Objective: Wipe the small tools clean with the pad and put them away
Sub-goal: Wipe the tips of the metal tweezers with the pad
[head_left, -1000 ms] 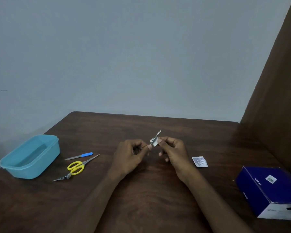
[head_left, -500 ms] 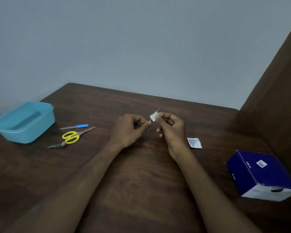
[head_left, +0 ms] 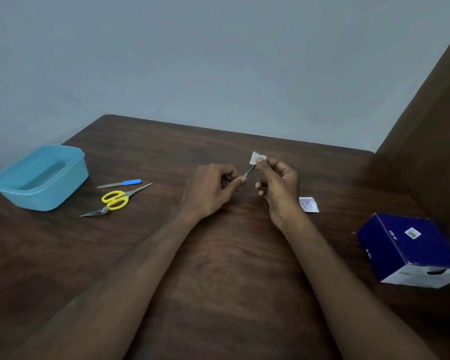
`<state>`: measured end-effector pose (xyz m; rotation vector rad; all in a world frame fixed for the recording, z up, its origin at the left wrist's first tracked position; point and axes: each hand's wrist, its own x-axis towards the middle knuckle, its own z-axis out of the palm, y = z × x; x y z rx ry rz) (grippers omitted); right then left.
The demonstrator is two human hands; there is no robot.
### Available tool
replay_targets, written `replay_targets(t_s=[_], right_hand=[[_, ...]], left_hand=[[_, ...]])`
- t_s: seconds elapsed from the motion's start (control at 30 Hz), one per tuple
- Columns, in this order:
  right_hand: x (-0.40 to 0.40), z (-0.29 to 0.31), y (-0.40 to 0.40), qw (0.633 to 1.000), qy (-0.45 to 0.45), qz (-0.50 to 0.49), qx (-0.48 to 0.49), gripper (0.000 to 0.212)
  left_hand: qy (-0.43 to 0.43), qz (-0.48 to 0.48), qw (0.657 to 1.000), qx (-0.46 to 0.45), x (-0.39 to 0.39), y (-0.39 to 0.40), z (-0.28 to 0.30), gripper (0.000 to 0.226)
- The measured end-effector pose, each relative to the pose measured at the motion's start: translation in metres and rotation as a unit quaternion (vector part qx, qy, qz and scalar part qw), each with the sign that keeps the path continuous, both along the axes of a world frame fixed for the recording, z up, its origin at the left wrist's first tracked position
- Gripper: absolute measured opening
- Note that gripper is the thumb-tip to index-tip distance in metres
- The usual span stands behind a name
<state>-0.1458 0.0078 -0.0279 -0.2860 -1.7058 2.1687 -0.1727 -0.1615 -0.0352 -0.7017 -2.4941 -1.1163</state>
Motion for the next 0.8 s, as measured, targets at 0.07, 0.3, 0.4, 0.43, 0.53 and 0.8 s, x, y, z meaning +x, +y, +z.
replay_targets(t_s=[0.07, 0.3, 0.4, 0.43, 0.53, 0.8], right_hand=[[0.0, 0.002, 0.002, 1.0, -0.004, -0.005, -0.031, 0.01], [0.0, -0.001, 0.001, 1.0, -0.004, 0.022, -0.003, 0.008], [0.001, -0.002, -0.001, 0.999, -0.005, 0.031, 0.038, 0.009], [0.001, -0.002, -0.001, 0.999, -0.006, 0.027, 0.033, 0.009], [0.0, -0.001, 0.002, 1.0, 0.0, 0.008, -0.014, 0.007], [0.002, -0.008, 0.0, 0.996, 0.015, 0.044, 0.082, 0.019]], left_hand=[[0.01, 0.001, 1.0, -0.004, 0.0, 0.001, 0.001, 0.022], [0.006, -0.008, 1.0, 0.012, -0.003, -0.001, -0.002, 0.025], [0.005, -0.02, 0.999, 0.038, -0.005, -0.001, -0.003, 0.026], [0.005, -0.025, 0.999, 0.042, -0.004, -0.001, -0.002, 0.026], [-0.009, -0.046, 0.998, 0.046, -0.001, -0.001, 0.0, 0.018], [-0.01, -0.041, 0.997, 0.071, 0.003, -0.002, 0.002, 0.016]])
